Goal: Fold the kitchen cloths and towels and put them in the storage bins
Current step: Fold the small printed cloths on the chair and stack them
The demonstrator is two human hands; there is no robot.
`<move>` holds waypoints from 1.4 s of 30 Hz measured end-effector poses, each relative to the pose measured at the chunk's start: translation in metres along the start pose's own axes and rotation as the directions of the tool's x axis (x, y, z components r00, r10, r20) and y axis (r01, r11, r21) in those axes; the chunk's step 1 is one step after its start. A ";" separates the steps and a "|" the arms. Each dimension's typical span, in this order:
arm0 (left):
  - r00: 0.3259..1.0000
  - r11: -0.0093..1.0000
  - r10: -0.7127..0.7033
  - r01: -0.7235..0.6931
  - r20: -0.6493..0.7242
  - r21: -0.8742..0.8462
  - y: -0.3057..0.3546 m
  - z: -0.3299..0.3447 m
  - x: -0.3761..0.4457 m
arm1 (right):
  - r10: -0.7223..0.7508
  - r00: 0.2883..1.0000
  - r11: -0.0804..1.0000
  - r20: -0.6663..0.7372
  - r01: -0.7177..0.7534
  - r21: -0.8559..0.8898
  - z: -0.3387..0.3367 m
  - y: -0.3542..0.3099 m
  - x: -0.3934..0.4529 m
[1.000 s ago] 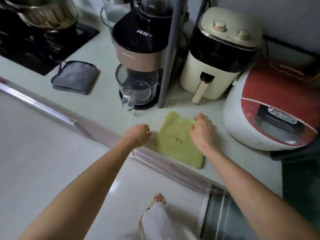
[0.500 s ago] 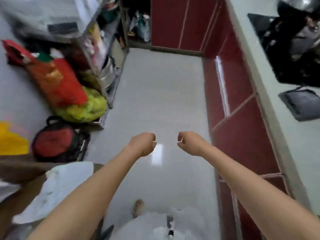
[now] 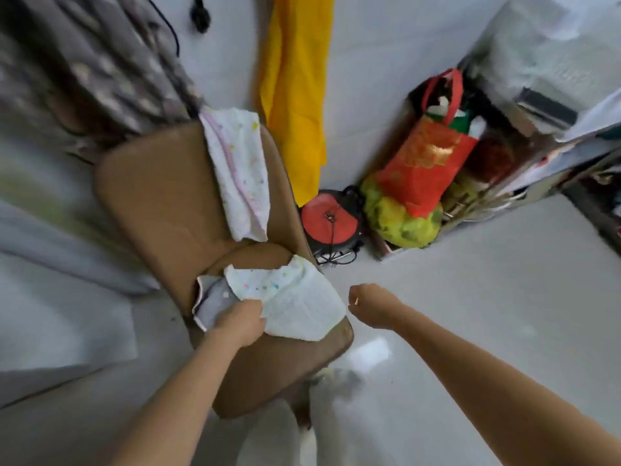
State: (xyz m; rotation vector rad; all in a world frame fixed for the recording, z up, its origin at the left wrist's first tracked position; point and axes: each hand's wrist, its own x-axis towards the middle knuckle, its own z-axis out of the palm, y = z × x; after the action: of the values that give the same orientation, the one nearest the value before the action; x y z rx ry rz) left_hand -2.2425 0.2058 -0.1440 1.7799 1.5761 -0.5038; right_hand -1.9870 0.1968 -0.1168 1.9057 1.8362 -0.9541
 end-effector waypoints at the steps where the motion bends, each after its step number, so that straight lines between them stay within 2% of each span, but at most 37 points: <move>1: 0.999 0.998 -0.049 0.049 -0.020 -0.035 -0.016 -0.001 -0.002 | -0.045 0.999 0.998 0.025 0.046 -0.043 -0.005 -0.011 0.018; 4: 0.977 0.972 -0.207 0.200 -0.052 -0.121 -0.051 -0.004 -0.011 | -0.149 0.983 0.975 0.104 0.164 -0.154 -0.012 -0.042 0.072; 7: 0.951 0.935 -0.307 0.291 -0.050 -0.204 -0.076 0.003 -0.004 | -0.217 0.968 0.940 0.128 0.243 -0.241 -0.007 -0.067 0.116; 13: 0.944 0.895 -0.330 0.318 0.018 -0.311 -0.100 0.042 0.042 | -0.340 0.930 0.859 0.141 0.368 -0.356 0.036 -0.098 0.175; 16: 0.940 0.842 -0.338 0.325 0.048 -0.431 -0.113 0.063 0.075 | -0.461 0.876 0.747 0.144 0.471 -0.470 0.064 -0.112 0.206; 20: 0.930 0.792 -0.366 0.325 0.024 -0.516 -0.135 0.091 0.116 | -0.637 0.743 0.533 0.208 0.619 -0.578 0.110 -0.127 0.256; 22: 0.929 0.783 -0.370 0.316 0.007 -0.535 -0.142 0.106 0.128 | -0.638 0.722 0.459 0.267 0.635 -0.621 0.133 -0.127 0.274; 24: 0.927 0.770 -0.374 0.312 0.003 -0.557 -0.146 0.119 0.132 | -0.618 0.732 0.426 0.287 0.618 -0.660 0.153 -0.122 0.287; 28: 0.926 0.686 -0.371 0.327 0.074 -0.650 -0.151 0.133 0.127 | -0.651 0.747 0.514 0.135 0.564 -0.646 0.160 -0.117 0.296; 30: 0.926 0.639 -0.363 0.327 0.102 -0.696 -0.149 0.129 0.124 | -0.689 0.723 0.544 0.055 0.566 -0.620 0.148 -0.113 0.295; 32: 0.930 0.635 -0.358 0.311 0.088 -0.707 -0.147 0.117 0.121 | -0.714 0.697 0.516 0.062 0.584 -0.626 0.137 -0.110 0.288; 34: 0.934 0.635 -0.351 0.294 0.072 -0.715 -0.144 0.105 0.119 | -0.722 0.676 0.452 0.149 0.623 -0.639 0.134 -0.102 0.288; 35: 0.936 0.644 -0.348 0.284 0.058 -0.711 -0.142 0.100 0.119 | -0.713 0.674 0.427 0.194 0.636 -0.643 0.135 -0.098 0.290; 37: 0.937 0.670 -0.349 0.268 0.026 -0.692 -0.140 0.096 0.121 | -0.695 0.692 0.412 0.194 0.605 -0.681 0.137 -0.095 0.294; 40: 0.936 0.674 -0.350 0.273 0.030 -0.687 -0.141 0.102 0.124 | -0.619 0.773 0.560 0.138 0.558 -0.613 0.132 -0.097 0.298; 42: 0.934 0.636 -0.353 0.281 0.053 -0.719 -0.141 0.107 0.120 | -0.525 0.843 0.771 0.120 0.530 -0.353 0.122 -0.103 0.291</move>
State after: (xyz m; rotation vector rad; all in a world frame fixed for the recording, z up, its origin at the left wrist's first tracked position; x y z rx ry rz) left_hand -2.3399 0.2161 -0.3341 0.9277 1.8252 0.0760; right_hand -2.1311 0.3481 -0.3745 1.1649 2.4025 -0.6827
